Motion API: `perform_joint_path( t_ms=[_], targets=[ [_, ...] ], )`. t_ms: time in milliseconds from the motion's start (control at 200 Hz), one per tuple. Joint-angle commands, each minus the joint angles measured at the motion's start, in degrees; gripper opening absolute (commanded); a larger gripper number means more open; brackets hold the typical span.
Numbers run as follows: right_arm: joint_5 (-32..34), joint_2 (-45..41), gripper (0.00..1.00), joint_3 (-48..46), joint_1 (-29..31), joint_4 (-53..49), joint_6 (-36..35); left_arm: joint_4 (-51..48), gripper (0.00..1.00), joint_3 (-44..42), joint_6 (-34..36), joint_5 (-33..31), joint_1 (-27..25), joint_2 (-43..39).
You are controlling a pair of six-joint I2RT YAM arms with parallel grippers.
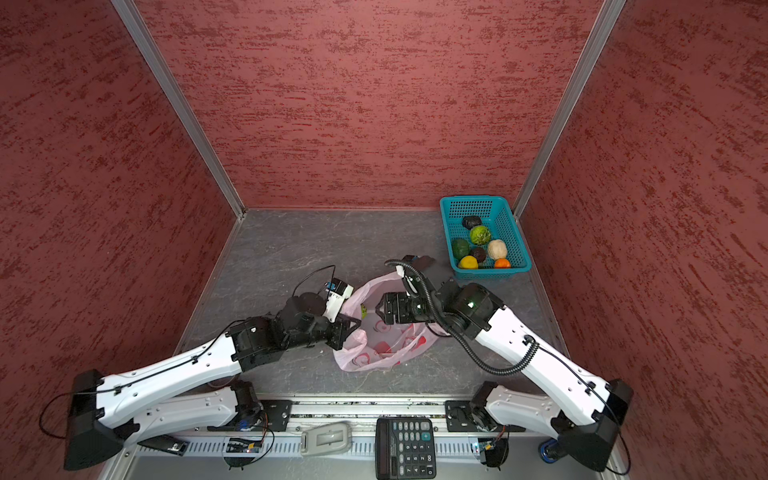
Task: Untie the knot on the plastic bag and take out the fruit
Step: 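Move the right gripper back into the bag opening, then reach deeper into the bag and grasp the remaining spotted green fruit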
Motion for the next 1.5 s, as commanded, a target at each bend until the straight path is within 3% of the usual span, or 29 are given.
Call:
perform_joint_path(
  t_ms=[0,271,576,842,1177,1333,1493],
  targets=[
    [4.3,-0.2,0.88,-3.3,1.9,1.5,1.9,5.3,0.0,-0.3,0.7,3.5,-0.1,-0.1],
    [9.0,-1.8,0.88,-15.5,2.2,8.7,4.1,8.7,0.0,-1.3,0.3,7.2,-3.6,1.1],
    [7.6,0.9,0.88,-25.3,3.1,28.0,11.3,-1.2,0.0,-2.4,-0.7,-2.5,-6.2,-3.1],
    [10.6,5.3,0.89,-30.0,7.0,43.3,17.7,-1.0,0.0,-6.3,-1.4,-3.0,-5.5,-6.4],
    [20.0,10.1,0.94,-30.5,9.7,51.5,24.8,-0.9,0.0,-7.8,-1.5,-1.6,-4.4,-7.1],
    [20.4,15.3,0.96,-28.1,9.8,54.7,29.1,-0.2,0.0,-8.1,-1.5,-0.7,-4.1,-6.8],
    [19.8,21.2,0.98,-24.6,9.8,56.3,29.0,-0.2,0.0,-8.2,-1.2,0.5,-4.0,-6.2]
  ],
)
